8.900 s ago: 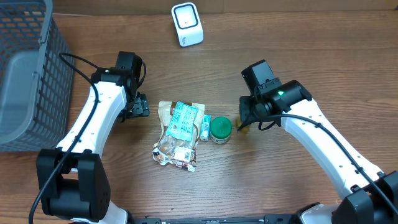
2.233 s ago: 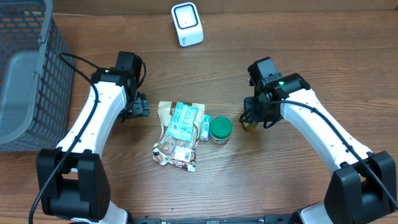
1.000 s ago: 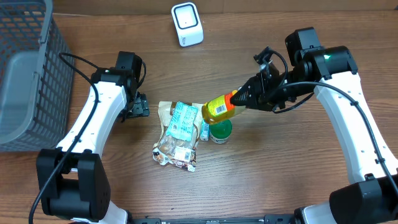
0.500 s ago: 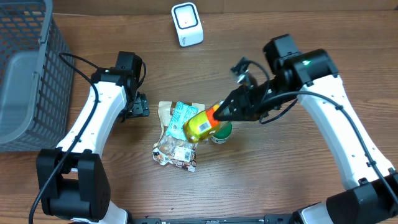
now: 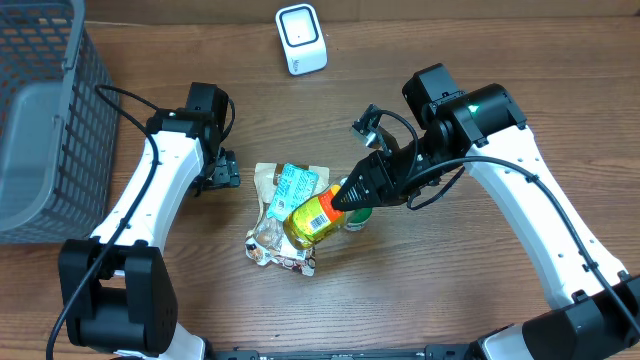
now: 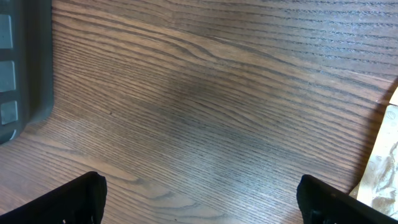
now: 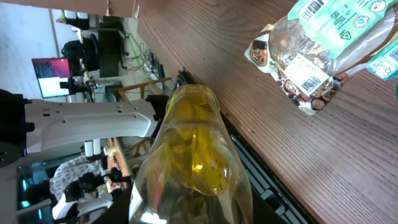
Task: Scan the item barcode
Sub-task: 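Lift the oil bottle with the right gripper toward the scanner, then hold the bottle under the white barcode scanner with right gripper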
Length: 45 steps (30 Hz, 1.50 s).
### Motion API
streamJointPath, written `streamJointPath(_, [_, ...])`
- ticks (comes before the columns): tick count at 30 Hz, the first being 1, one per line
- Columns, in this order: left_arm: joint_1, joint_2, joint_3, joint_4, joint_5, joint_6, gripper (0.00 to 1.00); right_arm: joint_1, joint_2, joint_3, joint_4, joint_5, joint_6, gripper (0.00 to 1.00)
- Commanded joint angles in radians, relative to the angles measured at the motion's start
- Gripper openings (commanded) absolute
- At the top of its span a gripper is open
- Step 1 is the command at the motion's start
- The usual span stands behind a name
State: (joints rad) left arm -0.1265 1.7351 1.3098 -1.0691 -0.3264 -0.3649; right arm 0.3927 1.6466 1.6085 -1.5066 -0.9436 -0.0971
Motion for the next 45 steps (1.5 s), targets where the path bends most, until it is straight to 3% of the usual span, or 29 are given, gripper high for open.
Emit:
streamJointPath(1, [0.002, -0.019, 0.018, 0.001, -0.013, -0.013, 0.99, 0.001, -0.039, 0.03, 0.033, 0.048, -0.017, 0.04])
streamJointPath(8, [0.002, -0.019, 0.018, 0.001, -0.013, -0.014, 1.0, -0.002, -0.038, 0.03, 0.147, 0.462, -0.007, 0.04])
streamJointPath(14, [0.002, -0.019, 0.018, 0.001, -0.013, -0.013, 1.0, -0.002, -0.035, 0.095, 0.316, 0.529, 0.042, 0.03])
streamJointPath(27, [0.002, -0.019, 0.018, 0.001, -0.013, -0.013, 0.99, -0.001, 0.157, 0.749, -0.022, 0.691, -0.062, 0.03])
streamJointPath(38, [0.002, -0.019, 0.018, 0.001, -0.013, -0.013, 1.0, 0.006, 0.376, 0.753, 0.211, 0.779, -0.219, 0.03])
streamJointPath(45, [0.002, -0.019, 0.018, 0.001, -0.013, -0.014, 1.0, 0.056, 0.52, 0.753, 0.451, 0.976, -0.36, 0.03])
